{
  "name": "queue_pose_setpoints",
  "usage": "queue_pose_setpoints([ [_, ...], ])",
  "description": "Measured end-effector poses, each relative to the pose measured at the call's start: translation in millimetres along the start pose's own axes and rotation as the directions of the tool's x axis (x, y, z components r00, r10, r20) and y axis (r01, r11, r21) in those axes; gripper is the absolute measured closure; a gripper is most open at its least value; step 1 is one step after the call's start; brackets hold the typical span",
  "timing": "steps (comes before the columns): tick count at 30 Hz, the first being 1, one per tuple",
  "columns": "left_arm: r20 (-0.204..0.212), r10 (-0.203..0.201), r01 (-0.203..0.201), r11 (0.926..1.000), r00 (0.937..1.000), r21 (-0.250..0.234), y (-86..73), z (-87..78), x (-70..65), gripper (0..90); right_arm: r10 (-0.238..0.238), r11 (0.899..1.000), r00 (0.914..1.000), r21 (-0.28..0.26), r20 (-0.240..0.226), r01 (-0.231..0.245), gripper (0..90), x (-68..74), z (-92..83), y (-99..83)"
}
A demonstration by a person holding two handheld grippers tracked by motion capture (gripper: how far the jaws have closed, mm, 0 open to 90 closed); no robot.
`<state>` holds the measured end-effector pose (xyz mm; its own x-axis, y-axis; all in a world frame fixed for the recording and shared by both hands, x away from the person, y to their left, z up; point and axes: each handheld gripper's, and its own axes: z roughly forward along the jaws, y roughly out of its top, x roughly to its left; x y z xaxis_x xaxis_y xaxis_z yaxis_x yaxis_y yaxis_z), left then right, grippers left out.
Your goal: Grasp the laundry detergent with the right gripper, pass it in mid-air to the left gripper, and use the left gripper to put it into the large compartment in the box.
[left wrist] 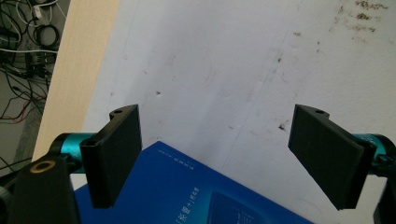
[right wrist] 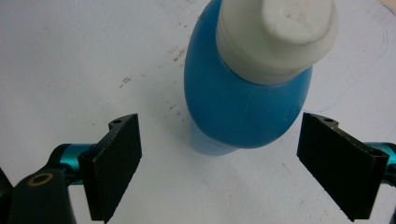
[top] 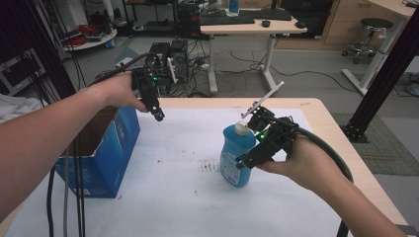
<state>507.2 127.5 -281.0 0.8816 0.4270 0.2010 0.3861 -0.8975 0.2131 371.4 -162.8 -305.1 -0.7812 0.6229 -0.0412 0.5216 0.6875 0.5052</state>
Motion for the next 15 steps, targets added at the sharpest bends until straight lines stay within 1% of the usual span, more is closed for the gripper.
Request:
queue_pose_setpoints([
  [3, 0.0, 0.002, -0.002, 1.0, 1.0, 0.008, 0.0, -1.0, -0.2, 17.5, -0.001, 1.0, 1.0, -0.003, 0.004, 0.001, 13.4, 0.1, 3.3, -0.2],
  [5, 0.0, -0.001, 0.001, 1.0, 1.0, 0.002, -0.2, -0.9, -0.8, 17.5, 0.004, 1.0, 0.9999, -0.003, 0.013, -0.004, 13.4, 0.0, 5.4, -0.7],
  [12, -0.001, -0.003, 0.003, 1.0, 1.0, 0.001, -0.3, -1.6, -0.9, 17.5, 0.013, 1.0, 0.9997, -0.018, 0.021, -0.013, 13.4, 0.4, 12.1, -3.4],
  [15, -0.002, 0.004, -0.004, 1.0, 1.0, 0.006, 0.2, -1.4, -0.9, 17.5, 0.02, 0.999, 0.9995, -0.026, 0.025, -0.019, 13.4, 0.9, 14.6, -4.2],
])
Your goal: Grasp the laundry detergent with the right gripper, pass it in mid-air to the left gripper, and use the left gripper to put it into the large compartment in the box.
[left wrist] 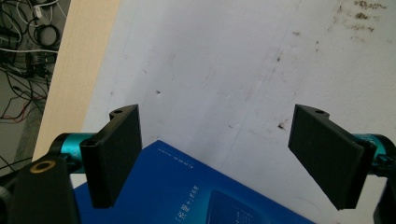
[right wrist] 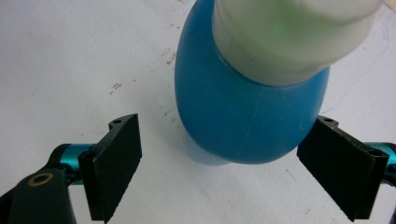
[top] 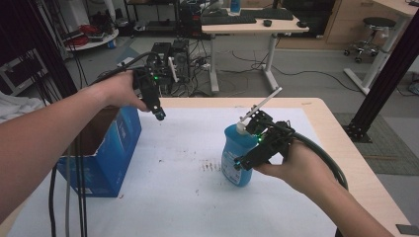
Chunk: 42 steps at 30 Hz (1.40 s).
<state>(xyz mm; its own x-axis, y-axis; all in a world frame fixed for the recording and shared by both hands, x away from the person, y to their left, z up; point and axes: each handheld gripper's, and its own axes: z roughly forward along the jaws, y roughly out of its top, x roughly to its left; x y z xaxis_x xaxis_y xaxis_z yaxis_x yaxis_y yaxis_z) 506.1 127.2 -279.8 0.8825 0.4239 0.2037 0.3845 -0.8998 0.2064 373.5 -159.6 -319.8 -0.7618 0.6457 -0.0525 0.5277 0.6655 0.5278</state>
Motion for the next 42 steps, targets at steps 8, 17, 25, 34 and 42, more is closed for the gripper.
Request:
queue_pose_setpoints([
  [8, 0.0, -0.002, 0.002, 1.0, 1.0, 0.0, 0.7, 0.7, -0.2, 17.5, 0.027, 1.0, 0.9996, -0.016, 0.002, -0.027, 13.5, 1.5, 6.1, -3.4],
  [17, 0.0, -0.004, 0.004, 1.0, 1.0, 0.002, 0.9, 1.0, 0.4, 17.5, 0.056, 0.998, 0.9982, -0.038, 0.02, -0.055, 13.5, 2.5, 11.2, -5.3],
  [25, 0.001, -0.004, 0.004, 1.0, 1.0, 0.004, 0.6, 0.5, 0.6, 17.5, 0.072, 0.997, 0.9967, -0.043, 0.038, -0.071, 15.3, 5.0, 17.7, -7.7],
  [34, 0.004, -0.002, 0.002, 1.0, 1.0, 0.007, 0.8, 1.0, 0.9, 17.5, 0.088, 0.995, 0.995, -0.057, 0.046, -0.086, 19.1, 4.0, 18.5, -8.3],
  [42, 0.007, -0.003, 0.003, 0.9999, 1.0, 0.01, 0.4, 2.1, 1.2, 17.5, 0.103, 0.992, 0.9933, -0.079, 0.053, -0.099, 25.2, 3.1, 19.1, -8.1],
])
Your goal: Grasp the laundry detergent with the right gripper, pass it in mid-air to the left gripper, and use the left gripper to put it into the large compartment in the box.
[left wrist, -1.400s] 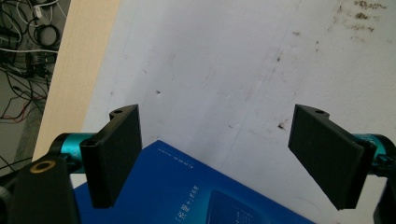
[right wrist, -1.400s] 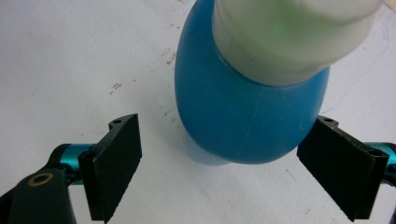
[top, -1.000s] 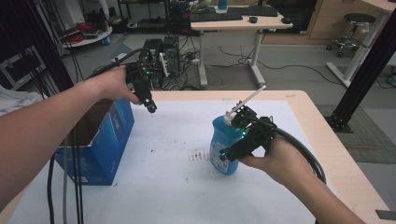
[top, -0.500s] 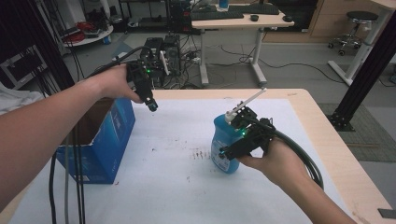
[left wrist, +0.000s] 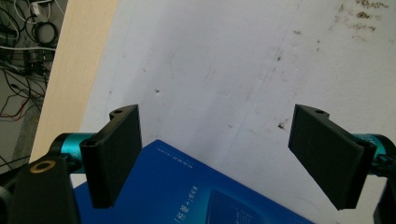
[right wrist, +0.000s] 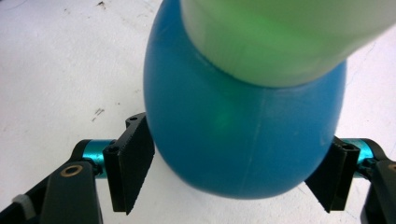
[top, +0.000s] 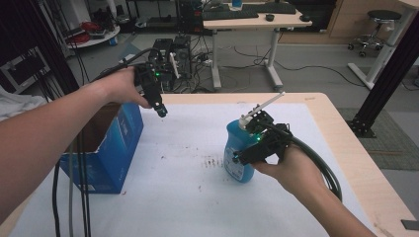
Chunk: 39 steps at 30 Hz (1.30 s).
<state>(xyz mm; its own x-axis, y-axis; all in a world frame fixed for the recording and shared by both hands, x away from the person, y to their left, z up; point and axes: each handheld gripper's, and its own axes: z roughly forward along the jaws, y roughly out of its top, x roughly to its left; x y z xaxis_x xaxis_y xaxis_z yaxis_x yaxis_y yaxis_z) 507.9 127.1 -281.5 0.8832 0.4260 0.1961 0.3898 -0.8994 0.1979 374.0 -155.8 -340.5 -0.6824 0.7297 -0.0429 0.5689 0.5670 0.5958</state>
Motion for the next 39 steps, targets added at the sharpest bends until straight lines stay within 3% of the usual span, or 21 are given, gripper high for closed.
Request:
queue_pose_setpoints([
  [10, 0.0, -0.013, 0.013, 0.9999, 0.9999, 0.0, -1.2, 1.7, 0.3, 17.5, 0.009, 1.0, 0.9998, -0.012, 0.018, -0.009, 32.2, -0.4, -0.1, -1.4],
  [23, 0.003, -0.016, 0.016, 0.9999, 0.9999, 0.001, -2.0, 1.4, 0.2, 17.5, 0.025, 0.999, 0.9989, -0.037, 0.041, -0.024, 35.2, 1.7, 2.6, -1.2],
  [39, 0.007, -0.015, 0.015, 0.9999, 0.9999, 0.004, -1.6, 0.3, 0.3, 17.6, 0.039, 0.997, 0.9988, -0.066, 0.03, -0.037, 39.0, 2.3, 6.7, -4.3],
])
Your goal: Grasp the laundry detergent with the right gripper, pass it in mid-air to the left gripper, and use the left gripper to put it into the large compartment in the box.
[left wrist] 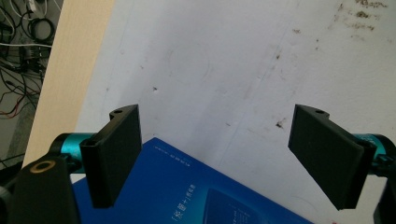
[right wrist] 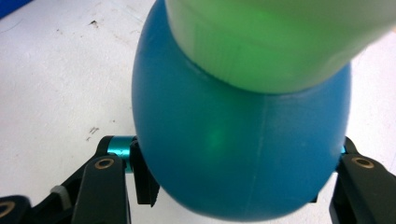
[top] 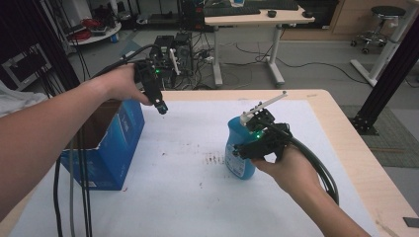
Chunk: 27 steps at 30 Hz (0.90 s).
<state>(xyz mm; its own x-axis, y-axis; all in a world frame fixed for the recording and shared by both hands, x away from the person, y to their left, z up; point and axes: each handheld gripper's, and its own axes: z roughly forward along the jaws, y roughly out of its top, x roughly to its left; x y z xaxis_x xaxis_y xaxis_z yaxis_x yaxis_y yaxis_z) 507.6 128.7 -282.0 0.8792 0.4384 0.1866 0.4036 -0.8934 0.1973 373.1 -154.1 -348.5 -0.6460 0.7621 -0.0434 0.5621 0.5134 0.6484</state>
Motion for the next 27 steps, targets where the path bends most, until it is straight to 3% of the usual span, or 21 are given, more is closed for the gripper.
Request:
queue_pose_setpoints([
  [19, -0.001, -0.007, 0.007, 1.0, 1.0, -0.007, -1.2, -1.2, -0.3, 17.5, -0.004, 1.0, 0.9999, -0.024, -0.016, 0.003, 45.4, 0.4, 2.4, -3.7],
  [27, 0.001, 0.001, -0.001, 1.0, 1.0, -0.008, -2.2, -3.5, -1.4, 17.6, -0.058, 0.998, 0.9962, -0.026, -0.064, 0.056, 47.1, -4.8, 0.3, -4.7],
])
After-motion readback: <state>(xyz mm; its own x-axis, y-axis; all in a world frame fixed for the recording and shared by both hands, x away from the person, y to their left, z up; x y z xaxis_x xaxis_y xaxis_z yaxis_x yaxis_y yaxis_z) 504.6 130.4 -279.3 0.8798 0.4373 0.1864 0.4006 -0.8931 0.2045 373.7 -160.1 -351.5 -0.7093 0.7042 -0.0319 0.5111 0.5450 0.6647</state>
